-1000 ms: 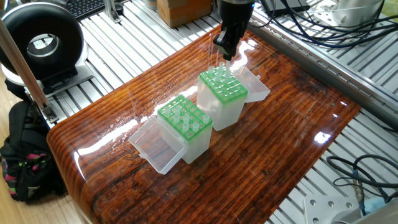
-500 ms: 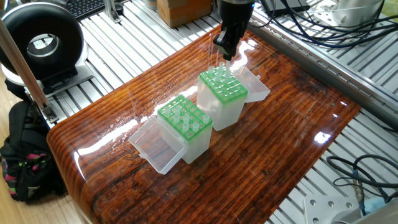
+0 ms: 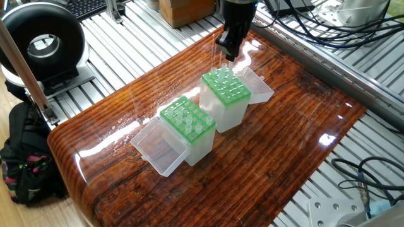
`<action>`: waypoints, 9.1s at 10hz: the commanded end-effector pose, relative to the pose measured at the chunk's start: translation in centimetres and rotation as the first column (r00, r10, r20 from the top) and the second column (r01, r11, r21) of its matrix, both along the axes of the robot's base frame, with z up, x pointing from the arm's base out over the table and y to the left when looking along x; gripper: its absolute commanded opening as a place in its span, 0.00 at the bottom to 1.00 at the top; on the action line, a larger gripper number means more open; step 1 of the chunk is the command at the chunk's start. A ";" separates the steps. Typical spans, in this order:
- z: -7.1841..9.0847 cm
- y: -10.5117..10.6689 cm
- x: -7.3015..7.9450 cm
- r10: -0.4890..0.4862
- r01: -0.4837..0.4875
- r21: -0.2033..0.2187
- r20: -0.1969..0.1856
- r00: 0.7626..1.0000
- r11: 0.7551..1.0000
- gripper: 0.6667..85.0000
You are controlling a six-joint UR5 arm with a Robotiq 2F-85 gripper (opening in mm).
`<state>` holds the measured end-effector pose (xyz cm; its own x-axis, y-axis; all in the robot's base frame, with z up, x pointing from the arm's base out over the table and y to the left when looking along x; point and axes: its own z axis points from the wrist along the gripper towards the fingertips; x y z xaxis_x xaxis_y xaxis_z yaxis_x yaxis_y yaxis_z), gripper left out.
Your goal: Transfer all large pipette tips from one holder to another
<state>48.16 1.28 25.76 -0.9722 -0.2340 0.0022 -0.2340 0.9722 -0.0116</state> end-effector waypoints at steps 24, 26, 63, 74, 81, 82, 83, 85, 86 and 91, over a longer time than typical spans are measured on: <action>4.2 11.8 2.7 -0.048 0.014 0.160 0.207 0.977 0.987 0.22; 3.4 12.0 3.9 -0.046 0.010 0.163 0.219 0.975 0.987 0.22; 0.2 7.2 1.6 0.030 -0.033 0.039 0.088 0.996 0.999 0.28; -7.1 -3.1 3.7 0.363 -0.359 -0.064 0.073 0.929 0.931 0.28; -10.4 -4.5 1.1 0.468 -0.468 -0.011 0.040 0.883 0.883 0.34; -11.0 -4.1 0.7 0.480 -0.481 0.011 0.043 0.876 0.877 0.39; -11.1 -3.9 0.6 0.481 -0.482 0.021 0.046 0.876 0.876 0.41; -11.2 -4.1 0.6 0.482 -0.483 0.013 0.041 0.875 0.875 0.42; -11.3 -3.8 0.5 0.482 -0.483 0.018 0.043 0.875 0.875 0.42; -11.3 -2.9 0.0 0.475 -0.476 0.051 0.031 0.879 0.878 0.42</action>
